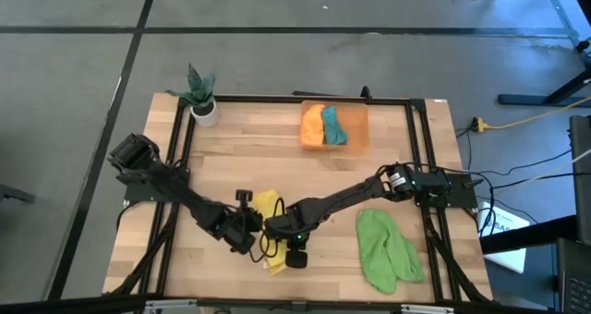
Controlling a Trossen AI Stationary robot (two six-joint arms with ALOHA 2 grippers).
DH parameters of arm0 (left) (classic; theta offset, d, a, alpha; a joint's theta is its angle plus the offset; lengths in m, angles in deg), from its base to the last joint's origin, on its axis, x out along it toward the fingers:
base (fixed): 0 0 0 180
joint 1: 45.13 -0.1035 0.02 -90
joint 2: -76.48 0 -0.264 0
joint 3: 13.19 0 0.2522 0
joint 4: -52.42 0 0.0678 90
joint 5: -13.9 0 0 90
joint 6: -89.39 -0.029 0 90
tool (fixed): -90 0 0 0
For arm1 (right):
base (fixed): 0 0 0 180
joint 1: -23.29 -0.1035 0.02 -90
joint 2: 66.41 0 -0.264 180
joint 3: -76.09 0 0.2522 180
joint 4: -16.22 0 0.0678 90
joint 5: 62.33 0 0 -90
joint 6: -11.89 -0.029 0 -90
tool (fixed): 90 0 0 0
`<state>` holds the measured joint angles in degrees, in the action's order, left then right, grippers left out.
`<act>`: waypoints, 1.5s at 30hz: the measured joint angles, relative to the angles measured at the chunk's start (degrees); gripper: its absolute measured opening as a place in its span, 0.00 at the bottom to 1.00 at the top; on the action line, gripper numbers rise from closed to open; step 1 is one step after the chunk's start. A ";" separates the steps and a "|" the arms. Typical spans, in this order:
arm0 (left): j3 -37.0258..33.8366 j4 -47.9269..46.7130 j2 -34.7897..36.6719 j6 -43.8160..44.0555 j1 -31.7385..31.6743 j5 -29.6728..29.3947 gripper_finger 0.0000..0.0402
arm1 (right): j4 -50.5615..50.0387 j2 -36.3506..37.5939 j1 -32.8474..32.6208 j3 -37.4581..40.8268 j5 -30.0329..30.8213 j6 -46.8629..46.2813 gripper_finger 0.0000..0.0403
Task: Roll microfiber towels into tight, uniform cylinder then place into a basket
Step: Roll the yellow microfiber towel
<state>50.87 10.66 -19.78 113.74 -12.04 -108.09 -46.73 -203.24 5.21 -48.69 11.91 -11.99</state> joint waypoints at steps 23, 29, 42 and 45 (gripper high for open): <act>0.11 3.78 -4.40 -3.97 -2.38 5.70 0.02 | 0.94 -0.15 1.57 -0.84 -2.51 -2.44 0.31; 0.11 3.60 -4.40 -3.98 -2.34 5.81 0.02 | -1.70 -0.15 2.37 -4.29 -1.83 -1.53 0.33; 0.17 3.83 -4.55 -4.86 -2.22 7.18 0.02 | -17.78 -0.15 -1.67 -13.86 11.88 -0.36 0.34; 0.21 3.92 -4.55 -5.46 -2.21 7.74 0.02 | -19.43 -0.15 -3.45 -13.88 12.62 -2.12 0.34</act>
<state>51.08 14.58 -24.33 108.28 -14.25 -100.35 -66.16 -203.40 1.76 -62.57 24.53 -14.11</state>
